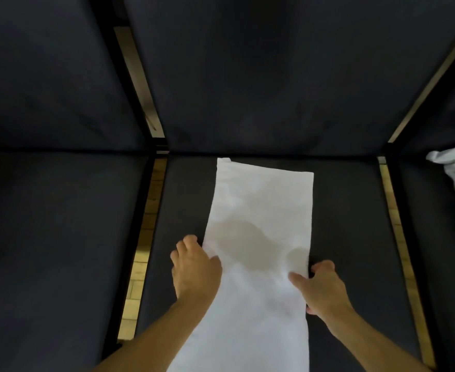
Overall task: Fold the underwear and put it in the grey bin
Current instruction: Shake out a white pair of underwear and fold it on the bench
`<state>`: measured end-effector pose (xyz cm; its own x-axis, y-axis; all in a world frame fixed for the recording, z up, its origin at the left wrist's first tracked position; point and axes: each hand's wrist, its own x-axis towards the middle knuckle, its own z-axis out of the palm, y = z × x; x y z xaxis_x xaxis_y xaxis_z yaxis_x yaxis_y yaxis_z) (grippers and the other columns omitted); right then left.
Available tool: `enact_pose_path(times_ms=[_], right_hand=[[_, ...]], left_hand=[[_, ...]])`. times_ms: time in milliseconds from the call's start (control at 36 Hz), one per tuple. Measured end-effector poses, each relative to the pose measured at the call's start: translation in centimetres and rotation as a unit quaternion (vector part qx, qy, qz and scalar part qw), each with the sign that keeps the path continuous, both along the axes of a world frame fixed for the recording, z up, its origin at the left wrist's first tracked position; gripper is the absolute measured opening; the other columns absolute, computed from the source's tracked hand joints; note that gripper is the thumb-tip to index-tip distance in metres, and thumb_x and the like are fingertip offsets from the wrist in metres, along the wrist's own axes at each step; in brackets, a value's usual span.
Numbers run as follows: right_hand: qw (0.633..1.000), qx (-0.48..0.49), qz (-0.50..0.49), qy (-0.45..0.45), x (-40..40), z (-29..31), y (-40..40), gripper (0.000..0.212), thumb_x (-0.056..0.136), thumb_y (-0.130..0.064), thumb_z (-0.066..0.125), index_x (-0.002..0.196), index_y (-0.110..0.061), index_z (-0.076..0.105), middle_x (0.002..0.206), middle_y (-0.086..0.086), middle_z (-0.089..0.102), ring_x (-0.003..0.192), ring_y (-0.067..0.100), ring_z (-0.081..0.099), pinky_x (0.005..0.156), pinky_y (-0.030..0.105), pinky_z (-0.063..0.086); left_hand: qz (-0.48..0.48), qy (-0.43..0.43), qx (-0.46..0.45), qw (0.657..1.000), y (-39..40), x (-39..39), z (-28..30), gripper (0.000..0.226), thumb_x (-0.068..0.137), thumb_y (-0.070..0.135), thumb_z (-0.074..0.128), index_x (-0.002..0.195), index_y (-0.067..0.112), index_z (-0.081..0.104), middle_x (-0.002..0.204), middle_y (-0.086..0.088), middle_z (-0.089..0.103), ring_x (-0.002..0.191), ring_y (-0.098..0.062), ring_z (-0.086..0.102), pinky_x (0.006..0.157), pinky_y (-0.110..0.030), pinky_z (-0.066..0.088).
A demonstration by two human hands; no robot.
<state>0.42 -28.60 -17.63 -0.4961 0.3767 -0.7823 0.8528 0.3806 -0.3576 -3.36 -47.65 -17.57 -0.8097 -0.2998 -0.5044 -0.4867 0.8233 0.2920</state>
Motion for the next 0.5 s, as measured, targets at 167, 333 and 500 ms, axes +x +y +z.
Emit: enact_pose_path(times_ms=[167, 333, 500], right_hand=[[1.000, 0.015, -0.015, 0.013, -0.4, -0.1, 0.2, 0.036, 0.087, -0.031, 0.064, 0.104, -0.006, 0.043, 0.079, 0.004, 0.052, 0.065, 0.017, 0.053, 0.052, 0.028, 0.044], [0.999, 0.029, 0.039, 0.012, -0.8, 0.7, 0.8, 0.025, 0.087, -0.024, 0.060, 0.069, -0.011, 0.049, 0.067, 0.003, 0.053, 0.059, 0.014, 0.048, 0.048, 0.026, 0.033], [0.997, -0.041, -0.036, 0.058, -0.7, 1.8, 0.9, 0.023, 0.083, -0.011, 0.064, 0.070, -0.004, 0.046, 0.063, 0.005, 0.045, 0.057, 0.016, 0.040, 0.052, 0.029, 0.032]], left_hand=[[0.047, -0.068, 0.055, 0.995, 1.0, -1.1, -0.3, 0.049, 0.086, 0.028, 0.066, 0.120, 0.008, 0.038, 0.121, -0.011, 0.053, 0.108, -0.030, 0.056, 0.088, -0.041, 0.051], [0.065, -0.185, 0.052, 0.979, 1.6, -2.7, -0.6, 0.057, 0.084, 0.030, 0.066, 0.127, 0.005, 0.039, 0.121, -0.014, 0.055, 0.104, -0.031, 0.060, 0.083, -0.037, 0.053], [0.144, -0.166, 0.200, 0.955, 0.5, -3.5, -0.3, 0.027, 0.076, 0.015, 0.071, 0.102, 0.010, 0.066, 0.096, -0.007, 0.068, 0.086, -0.026, 0.066, 0.079, -0.037, 0.056]])
